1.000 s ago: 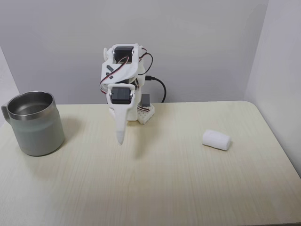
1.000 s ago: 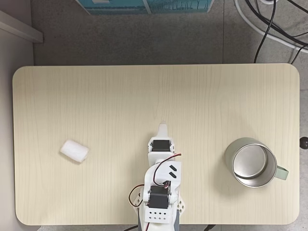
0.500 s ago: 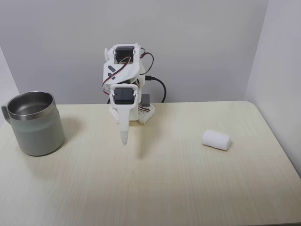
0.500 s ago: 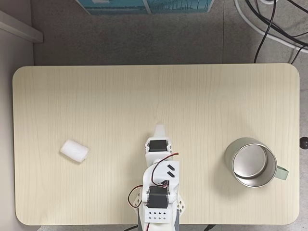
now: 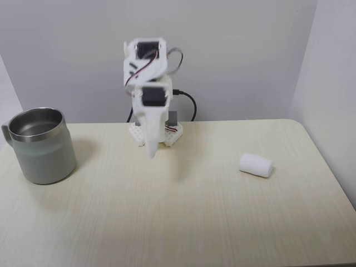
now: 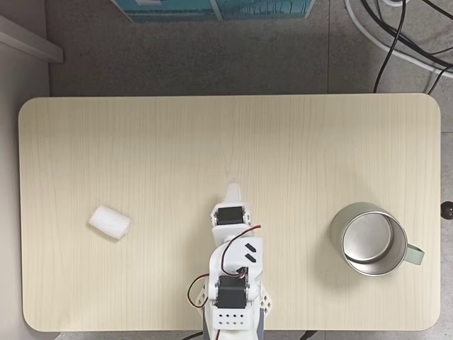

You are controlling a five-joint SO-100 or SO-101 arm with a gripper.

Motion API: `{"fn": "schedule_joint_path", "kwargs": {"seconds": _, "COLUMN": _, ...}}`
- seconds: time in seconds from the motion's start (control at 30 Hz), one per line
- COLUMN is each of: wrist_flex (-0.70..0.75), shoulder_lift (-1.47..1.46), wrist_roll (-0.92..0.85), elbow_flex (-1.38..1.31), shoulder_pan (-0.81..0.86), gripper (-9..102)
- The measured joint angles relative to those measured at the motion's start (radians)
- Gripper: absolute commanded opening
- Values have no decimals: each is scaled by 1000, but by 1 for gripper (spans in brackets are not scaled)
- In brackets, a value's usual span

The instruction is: Grasp a dressing and put it in the cup.

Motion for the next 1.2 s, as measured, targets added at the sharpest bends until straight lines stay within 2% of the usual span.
{"fn": "schedule_joint_path", "kwargs": {"seconds": 0.17, "wrist_flex": 144, "shoulder_lift": 388, "wrist_roll": -195, "elbow_flex": 370, "shoulder_pan": -109, "gripper": 10}}
{"fn": "schedule_joint_path", "kwargs": {"seconds": 0.33, "wrist_flex": 377, "shoulder_lift": 686, "wrist_roll": -451, "elbow_flex": 729, "shoulder_pan": -275, "gripper": 18}}
{"fn": "schedule_joint_path", "kwargs": {"seconds": 0.47, "wrist_flex": 502, "shoulder_lift": 778, "wrist_roll": -627, "elbow_flex": 859, "shoulder_pan": -457, "gripper": 21}}
{"fn": "schedule_joint_path", "kwargs": {"seconds": 0.67, "wrist_flex": 658, "shoulder_lift": 953, "wrist_roll": -775, "elbow_flex": 985, "shoulder_pan": -724, "gripper": 24}}
{"fn": "schedule_joint_path", "kwargs": {"seconds": 0.9, "wrist_flex": 664, "shoulder_lift": 1341, "wrist_roll": -839, "elbow_flex": 1112, "shoulder_pan": -870, "gripper": 25}}
{"fn": "schedule_joint_path", "kwargs": {"seconds": 1.2, "wrist_flex": 615, "shoulder_lift": 1736, "wrist_roll": -848, "elbow_flex": 1269, "shoulder_pan": -910, "gripper": 25}}
